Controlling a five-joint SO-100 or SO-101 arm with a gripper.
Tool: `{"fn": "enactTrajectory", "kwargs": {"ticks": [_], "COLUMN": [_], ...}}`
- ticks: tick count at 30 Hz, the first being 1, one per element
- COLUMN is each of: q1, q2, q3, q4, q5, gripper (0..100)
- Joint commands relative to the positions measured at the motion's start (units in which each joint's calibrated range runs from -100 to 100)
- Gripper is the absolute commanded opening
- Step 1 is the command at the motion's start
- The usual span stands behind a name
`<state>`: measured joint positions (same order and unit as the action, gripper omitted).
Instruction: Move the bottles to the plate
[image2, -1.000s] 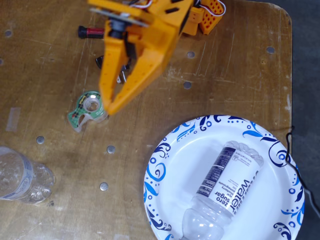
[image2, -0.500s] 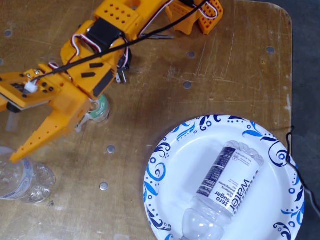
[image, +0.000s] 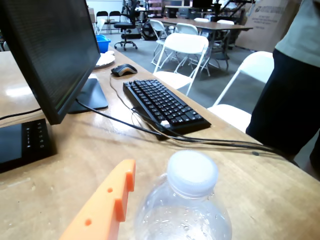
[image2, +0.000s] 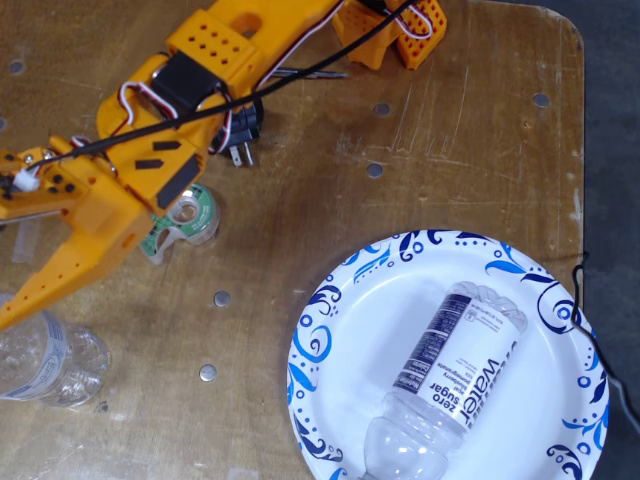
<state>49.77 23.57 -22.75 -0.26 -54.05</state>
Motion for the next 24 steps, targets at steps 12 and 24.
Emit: {"fn": "enactTrajectory", "kwargs": {"ticks": [12, 24], "q1": [-0.12, -0.45], "q2": [12.51, 16.06], "q3": [-19.59, -23.73], "q4": [-0.01, -0.01], "q5": [-0.77, -0.46], "gripper": [41, 41]}}
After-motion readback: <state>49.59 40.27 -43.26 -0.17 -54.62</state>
